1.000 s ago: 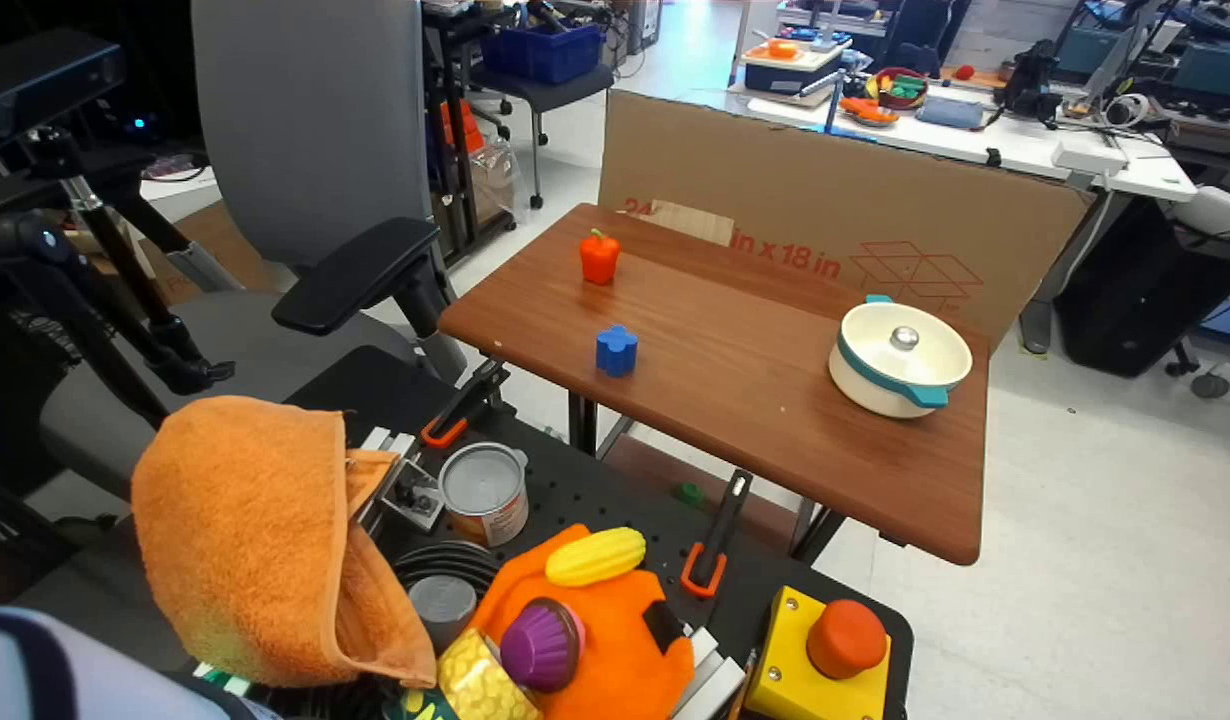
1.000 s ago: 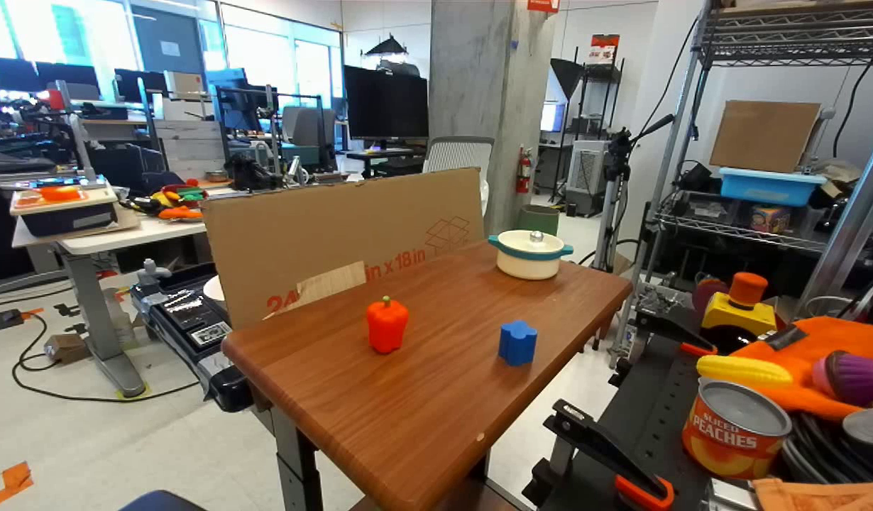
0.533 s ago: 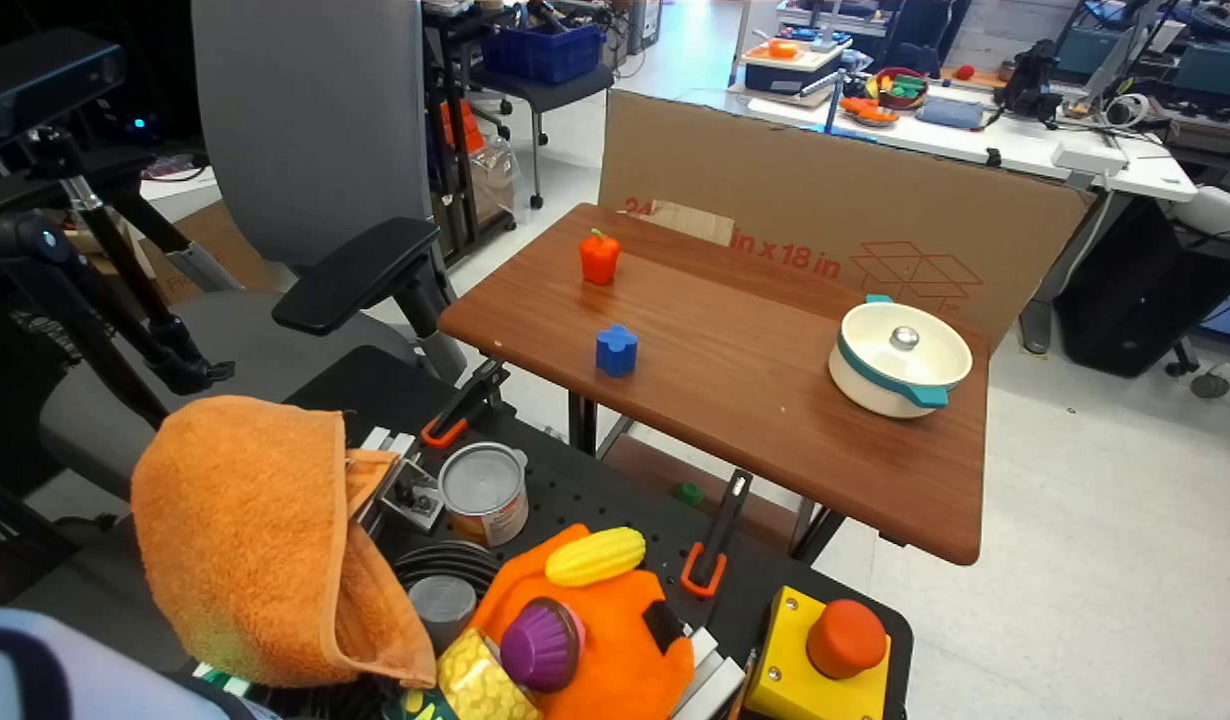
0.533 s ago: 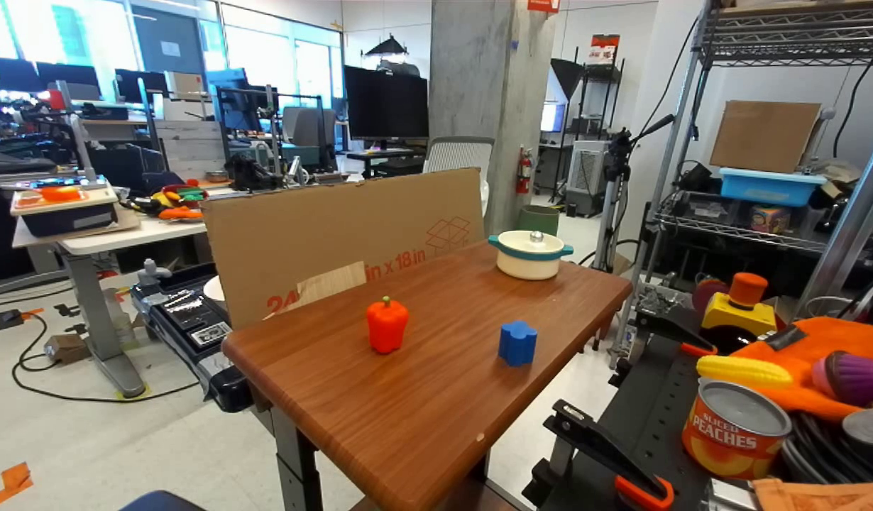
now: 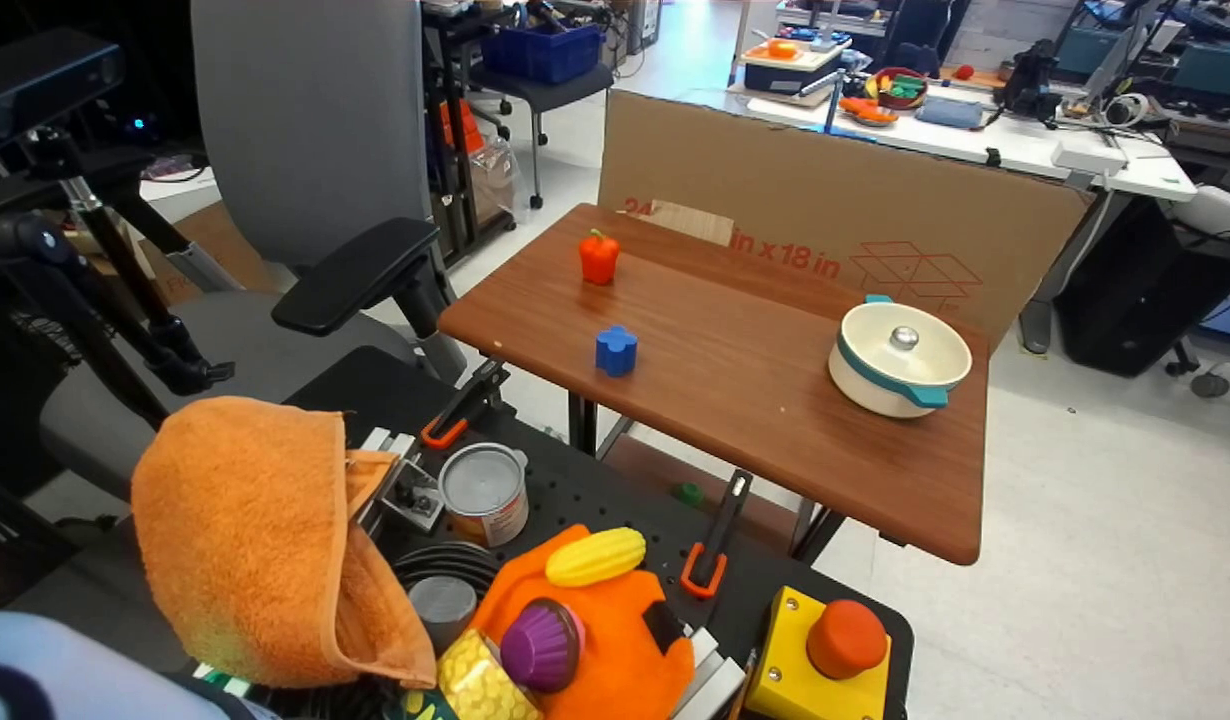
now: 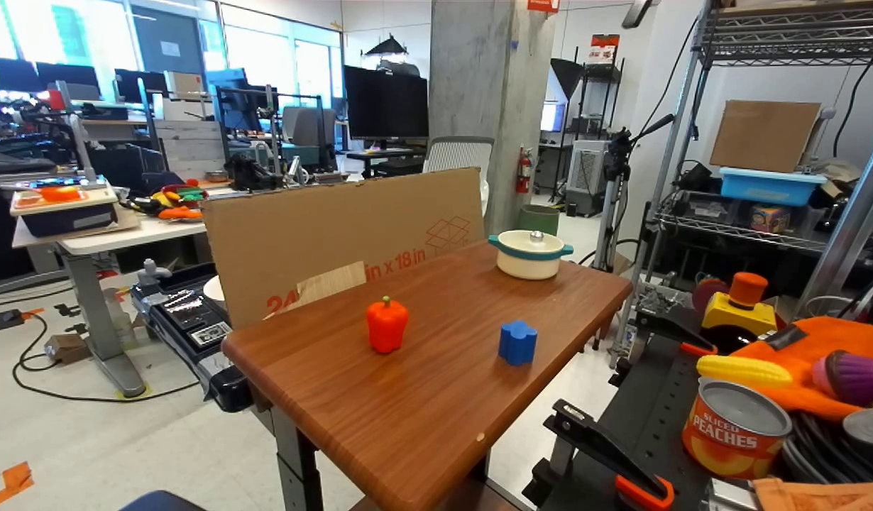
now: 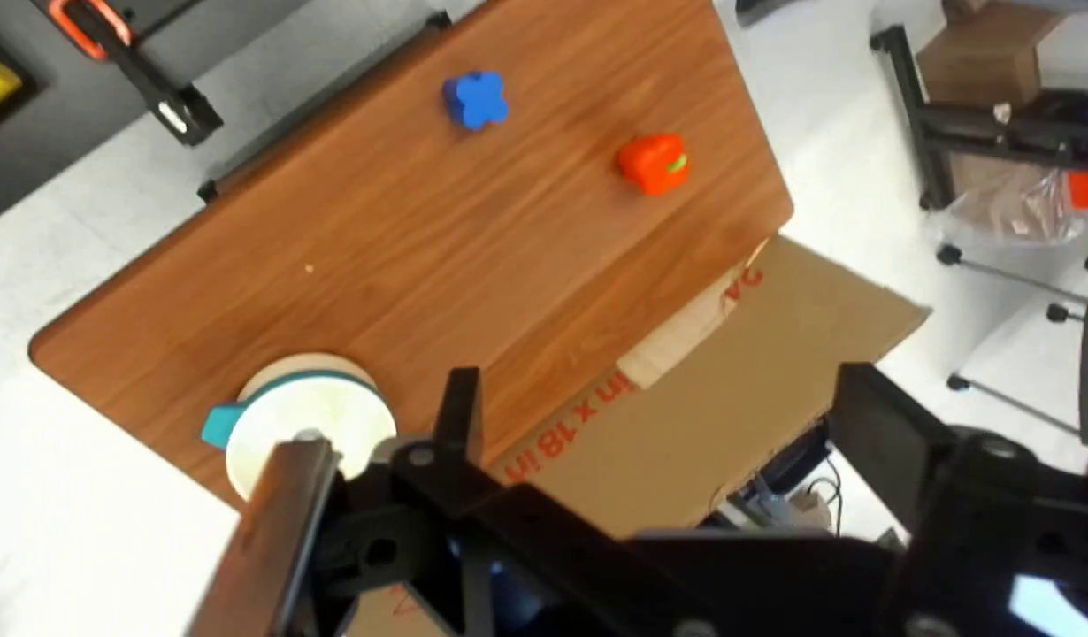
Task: Take the cellar in the bowl and put it on the table
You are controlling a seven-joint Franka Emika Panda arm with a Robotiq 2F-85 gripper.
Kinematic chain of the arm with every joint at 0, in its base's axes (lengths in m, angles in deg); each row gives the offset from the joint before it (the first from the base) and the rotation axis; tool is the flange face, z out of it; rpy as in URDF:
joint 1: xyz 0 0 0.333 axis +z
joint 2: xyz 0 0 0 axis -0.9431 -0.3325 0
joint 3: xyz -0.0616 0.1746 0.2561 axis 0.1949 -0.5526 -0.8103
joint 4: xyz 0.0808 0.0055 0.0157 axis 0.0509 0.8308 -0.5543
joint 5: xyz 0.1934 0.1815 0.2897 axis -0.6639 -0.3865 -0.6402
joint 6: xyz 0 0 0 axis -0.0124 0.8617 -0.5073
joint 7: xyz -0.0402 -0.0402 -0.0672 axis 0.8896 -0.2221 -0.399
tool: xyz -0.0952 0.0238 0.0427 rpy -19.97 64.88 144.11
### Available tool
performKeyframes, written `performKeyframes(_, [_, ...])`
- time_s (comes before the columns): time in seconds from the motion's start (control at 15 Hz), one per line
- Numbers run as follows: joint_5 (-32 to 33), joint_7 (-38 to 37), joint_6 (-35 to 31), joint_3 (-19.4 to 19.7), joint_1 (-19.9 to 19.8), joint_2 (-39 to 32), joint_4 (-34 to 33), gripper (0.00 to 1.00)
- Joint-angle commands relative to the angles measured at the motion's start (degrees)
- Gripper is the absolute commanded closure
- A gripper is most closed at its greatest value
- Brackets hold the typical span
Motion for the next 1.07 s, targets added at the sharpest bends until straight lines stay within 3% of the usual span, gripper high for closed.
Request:
performKeyframes(0.0, [-1.8, 2.3, -8.0, 2.7, 0.5, -13.1, -8.8, 0.00])
performKeyframes(0.33, [-2.8, 4.3, -16.6, 4.0, 0.1, -26.2, -15.8, 0.00])
performKeyframes(1.0, [5.7, 4.5, -20.9, 4.9, -2.4, -40.2, -19.6, 0.00])
